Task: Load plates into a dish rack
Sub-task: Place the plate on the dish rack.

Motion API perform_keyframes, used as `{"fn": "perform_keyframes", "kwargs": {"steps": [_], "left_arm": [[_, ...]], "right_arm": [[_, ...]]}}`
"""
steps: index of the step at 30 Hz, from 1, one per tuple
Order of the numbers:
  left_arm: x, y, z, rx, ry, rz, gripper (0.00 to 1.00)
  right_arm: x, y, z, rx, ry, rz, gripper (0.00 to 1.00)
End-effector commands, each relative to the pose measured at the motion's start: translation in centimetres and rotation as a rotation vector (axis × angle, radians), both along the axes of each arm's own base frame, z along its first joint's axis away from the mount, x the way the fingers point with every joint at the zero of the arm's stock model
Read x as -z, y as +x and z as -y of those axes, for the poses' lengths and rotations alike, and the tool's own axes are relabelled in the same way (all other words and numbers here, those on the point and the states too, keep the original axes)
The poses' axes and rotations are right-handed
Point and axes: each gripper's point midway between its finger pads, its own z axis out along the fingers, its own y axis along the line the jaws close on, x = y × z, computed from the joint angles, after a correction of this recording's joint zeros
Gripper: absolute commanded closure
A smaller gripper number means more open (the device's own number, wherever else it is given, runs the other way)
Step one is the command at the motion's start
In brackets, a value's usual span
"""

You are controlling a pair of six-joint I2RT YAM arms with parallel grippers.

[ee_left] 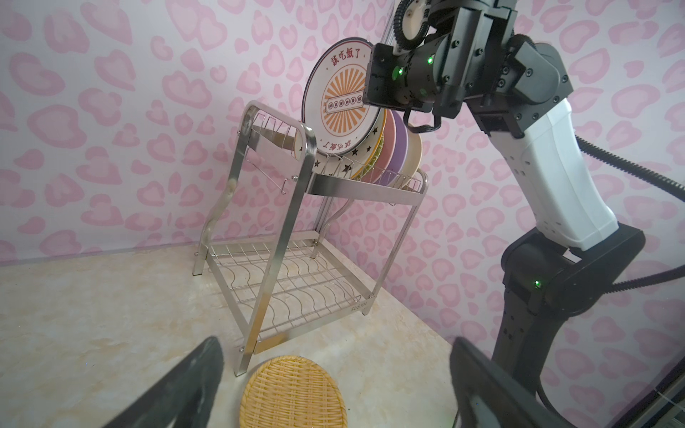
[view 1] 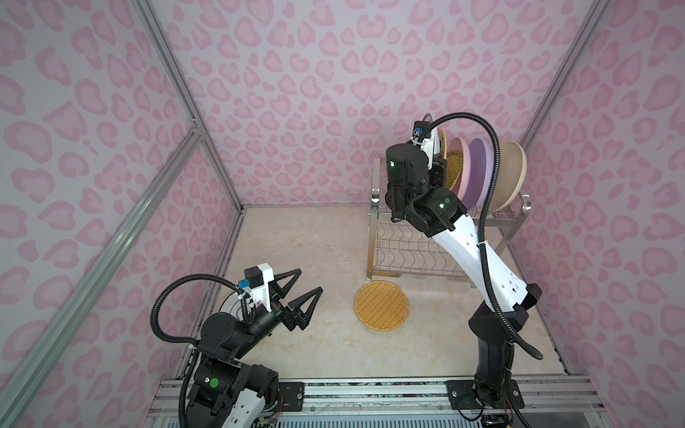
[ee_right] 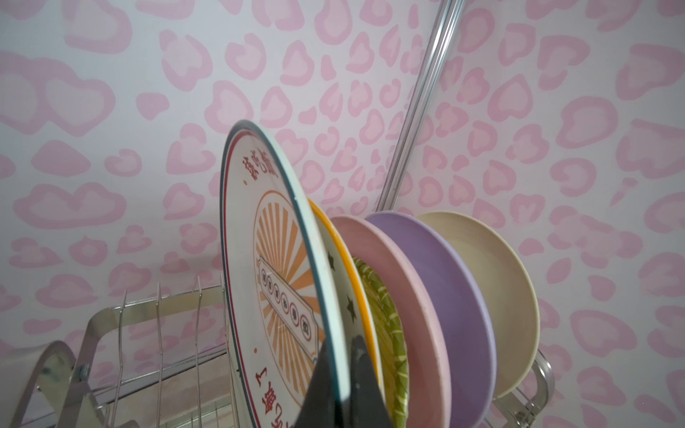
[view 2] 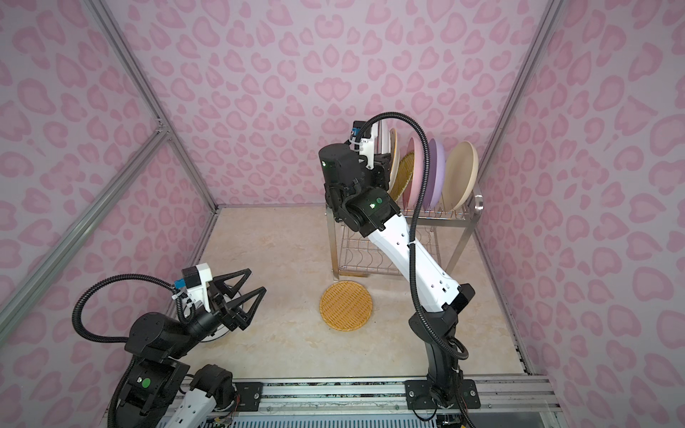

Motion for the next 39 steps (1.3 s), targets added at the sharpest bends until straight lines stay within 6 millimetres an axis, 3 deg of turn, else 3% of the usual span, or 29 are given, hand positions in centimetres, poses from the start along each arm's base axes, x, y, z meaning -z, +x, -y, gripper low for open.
{"fn": "perform_keyframes", "kwargs": {"steps": [1,16,39], "left_arm": [[-0.4,-0.1,-0.1,-0.003,0.0,0.019,0.03],[-0.4,0.0,-0.1,-0.006,0.001,0.019,0.03],[-0.2,0.2,-0.1,-0.008,0.0,0.008,0.03]], "right_arm": [[1.5,0.4,0.2,-0.006,0.03,-0.015,1.0],[3.6,1.3,-0.2,-0.009,0.035,-0.046,1.0],[8.9,1.7,-1.5,-0.043,0.095,-0.12,1.0]]}}
